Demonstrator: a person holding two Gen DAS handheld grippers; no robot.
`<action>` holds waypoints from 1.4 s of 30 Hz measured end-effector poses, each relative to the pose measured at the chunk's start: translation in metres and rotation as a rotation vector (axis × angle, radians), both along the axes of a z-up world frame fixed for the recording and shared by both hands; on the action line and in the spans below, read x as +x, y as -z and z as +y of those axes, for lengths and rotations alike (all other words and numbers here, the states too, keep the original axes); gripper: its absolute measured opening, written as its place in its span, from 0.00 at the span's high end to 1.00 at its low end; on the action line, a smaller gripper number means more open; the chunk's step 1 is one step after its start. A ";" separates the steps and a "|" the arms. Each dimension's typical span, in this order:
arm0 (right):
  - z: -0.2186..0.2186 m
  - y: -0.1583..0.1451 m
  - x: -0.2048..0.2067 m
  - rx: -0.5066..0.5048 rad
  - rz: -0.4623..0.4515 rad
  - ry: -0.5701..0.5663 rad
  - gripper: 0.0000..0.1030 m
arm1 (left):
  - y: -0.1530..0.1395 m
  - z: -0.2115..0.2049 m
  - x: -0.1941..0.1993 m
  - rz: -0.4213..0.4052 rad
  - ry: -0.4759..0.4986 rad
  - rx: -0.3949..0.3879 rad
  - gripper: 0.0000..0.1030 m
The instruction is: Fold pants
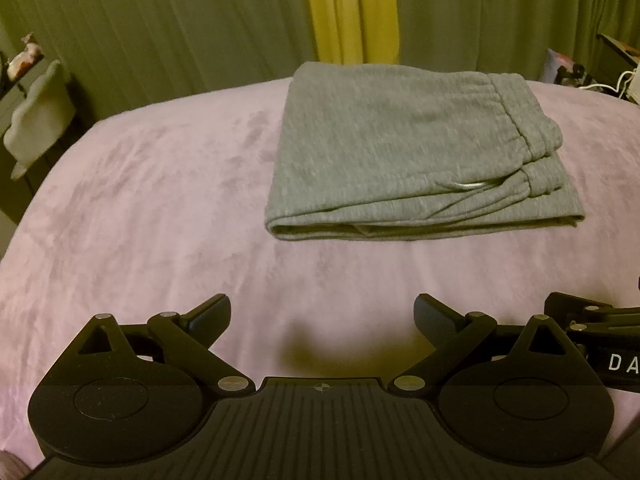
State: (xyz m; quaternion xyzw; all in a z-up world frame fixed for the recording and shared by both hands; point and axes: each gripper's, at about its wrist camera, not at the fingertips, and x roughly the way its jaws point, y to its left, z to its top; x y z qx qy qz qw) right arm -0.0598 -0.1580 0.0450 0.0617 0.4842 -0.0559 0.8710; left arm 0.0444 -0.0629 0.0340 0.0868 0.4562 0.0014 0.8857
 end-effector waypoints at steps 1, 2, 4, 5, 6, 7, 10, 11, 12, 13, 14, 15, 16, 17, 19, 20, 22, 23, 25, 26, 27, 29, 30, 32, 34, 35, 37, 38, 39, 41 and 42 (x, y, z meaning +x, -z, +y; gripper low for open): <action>0.000 0.000 0.000 -0.001 0.000 0.001 0.04 | 0.000 0.000 0.000 0.001 0.001 -0.002 0.02; 0.000 0.000 0.000 -0.002 0.000 0.000 0.04 | 0.000 0.000 0.001 0.003 0.001 -0.002 0.02; 0.000 0.000 0.000 -0.001 -0.001 0.001 0.04 | 0.001 -0.001 0.001 0.004 0.002 -0.003 0.02; 0.000 0.000 0.000 -0.001 -0.001 0.002 0.04 | 0.001 -0.001 0.001 0.005 0.001 -0.003 0.02; 0.000 0.000 0.000 -0.001 -0.001 0.002 0.04 | 0.001 -0.001 0.001 0.004 0.001 -0.003 0.02; 0.000 0.000 0.000 -0.001 -0.002 0.002 0.04 | 0.001 -0.001 0.001 0.005 0.002 -0.004 0.02; 0.000 0.000 0.000 -0.002 -0.002 0.002 0.04 | 0.002 0.000 0.001 0.008 0.001 -0.010 0.02; 0.000 0.001 0.000 -0.002 -0.001 0.001 0.04 | 0.003 0.000 0.001 0.009 0.000 -0.010 0.02; 0.000 0.001 0.000 -0.002 0.000 0.000 0.04 | 0.003 0.000 0.001 0.009 0.000 -0.010 0.02; 0.000 0.001 0.000 -0.002 0.002 0.000 0.04 | 0.003 0.000 0.001 0.010 0.000 -0.011 0.02; 0.000 0.001 0.000 -0.002 0.002 0.000 0.04 | 0.004 0.000 0.002 0.012 0.000 -0.011 0.02; 0.000 0.001 0.000 -0.002 0.001 0.000 0.04 | 0.004 0.000 0.001 0.012 0.001 -0.013 0.02; 0.000 0.001 0.000 -0.002 0.002 0.000 0.04 | 0.004 0.000 0.002 0.012 0.000 -0.012 0.02; 0.000 0.001 0.000 -0.001 0.002 -0.001 0.04 | 0.004 0.001 0.002 0.014 0.000 -0.012 0.02; 0.000 0.001 0.001 -0.001 0.001 -0.002 0.04 | 0.004 0.000 0.001 0.012 0.001 -0.009 0.02; 0.000 0.001 0.001 -0.001 0.001 -0.003 0.04 | 0.004 0.000 0.001 0.011 0.001 -0.009 0.02; 0.000 0.001 0.001 -0.004 0.001 -0.004 0.04 | 0.004 0.000 0.001 0.012 0.002 -0.012 0.02; 0.001 0.001 0.001 -0.004 0.001 -0.005 0.04 | 0.004 0.000 0.001 0.012 0.001 -0.015 0.02; 0.001 0.001 0.001 -0.005 0.002 -0.004 0.04 | 0.003 0.000 0.001 0.012 0.002 -0.017 0.02; 0.001 0.001 0.001 -0.004 0.001 -0.004 0.04 | 0.003 0.001 0.001 0.012 0.001 -0.018 0.02; 0.001 0.001 0.001 -0.003 0.000 -0.004 0.04 | 0.003 0.001 0.001 0.012 0.001 -0.019 0.02; 0.001 0.001 0.001 -0.003 0.000 -0.004 0.04 | 0.003 0.002 0.001 0.012 0.001 -0.020 0.02; 0.001 0.001 0.001 -0.004 0.001 -0.005 0.04 | 0.003 0.002 0.001 0.012 0.001 -0.020 0.02; 0.001 0.001 0.001 -0.004 0.001 -0.005 0.04 | 0.003 0.002 0.001 0.012 0.000 -0.019 0.02; 0.001 0.001 0.001 -0.003 0.002 -0.006 0.04 | 0.003 0.002 0.001 0.013 -0.001 -0.019 0.02; 0.001 0.001 0.001 -0.003 0.002 -0.007 0.04 | 0.003 0.002 0.001 0.012 0.000 -0.020 0.02; 0.001 0.001 0.001 -0.003 0.001 -0.008 0.04 | 0.003 0.002 0.001 0.012 0.000 -0.020 0.02; 0.001 0.001 0.001 -0.003 0.001 -0.008 0.04 | 0.003 0.002 0.001 0.012 0.000 -0.020 0.02; 0.001 0.001 0.001 -0.003 0.002 -0.007 0.04 | 0.003 0.002 0.001 0.012 0.001 -0.020 0.02; 0.001 0.001 0.001 -0.002 0.001 -0.006 0.04 | 0.003 0.002 0.001 0.013 0.001 -0.022 0.02; 0.002 0.001 0.001 -0.002 0.002 -0.006 0.04 | 0.003 0.003 0.001 0.012 0.001 -0.023 0.02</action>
